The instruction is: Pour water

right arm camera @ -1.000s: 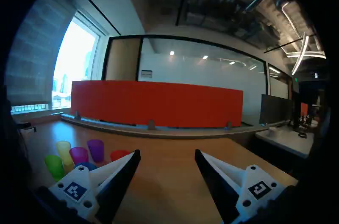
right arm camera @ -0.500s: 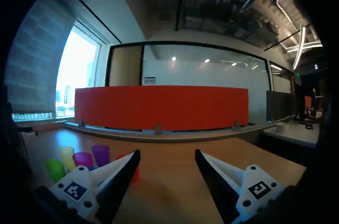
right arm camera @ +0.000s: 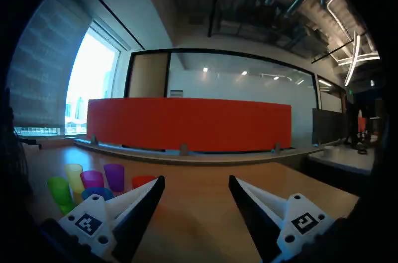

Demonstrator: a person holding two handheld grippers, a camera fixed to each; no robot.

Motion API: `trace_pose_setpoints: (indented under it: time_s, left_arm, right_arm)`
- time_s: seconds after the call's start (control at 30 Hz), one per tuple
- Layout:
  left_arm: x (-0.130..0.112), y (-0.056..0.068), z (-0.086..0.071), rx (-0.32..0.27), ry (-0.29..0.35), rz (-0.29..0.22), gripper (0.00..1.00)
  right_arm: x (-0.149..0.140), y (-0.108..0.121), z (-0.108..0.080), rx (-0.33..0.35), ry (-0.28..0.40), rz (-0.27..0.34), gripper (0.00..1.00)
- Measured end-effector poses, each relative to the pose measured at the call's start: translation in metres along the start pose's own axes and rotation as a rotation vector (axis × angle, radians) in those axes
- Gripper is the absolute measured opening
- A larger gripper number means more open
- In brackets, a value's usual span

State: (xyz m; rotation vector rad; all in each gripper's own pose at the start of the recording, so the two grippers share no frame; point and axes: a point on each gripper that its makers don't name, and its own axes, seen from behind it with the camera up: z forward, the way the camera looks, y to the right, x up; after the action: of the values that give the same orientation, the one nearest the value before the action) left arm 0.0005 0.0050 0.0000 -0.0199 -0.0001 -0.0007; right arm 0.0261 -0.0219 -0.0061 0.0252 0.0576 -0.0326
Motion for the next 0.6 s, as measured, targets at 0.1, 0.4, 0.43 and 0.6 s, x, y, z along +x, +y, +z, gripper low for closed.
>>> trace_pose_setpoints:
  time_s: [0.1, 0.4, 0.43, 0.6]
  left_arm:
    - [0.0, 0.0, 0.0, 0.0, 0.0, 0.001, 0.99]
    - [0.0, 0.001, 0.0, 0.0, 0.0, 0.0, 0.99]
    - [0.0, 0.001, 0.0, 0.0, 0.0, 0.0, 0.99]
    - [0.0, 0.0, 0.0, 0.0, 0.0, 0.0, 0.99]
  right_arm:
    - [-0.001, 0.006, -0.001, -0.001, 0.002, 0.008, 0.99]
    - [-0.011, 0.015, 0.0, -0.007, -0.007, 0.042, 0.99]
    - [-0.012, 0.015, 0.0, -0.008, -0.008, 0.043, 0.99]
    - [-0.014, 0.017, 0.002, -0.012, -0.013, 0.045, 0.99]
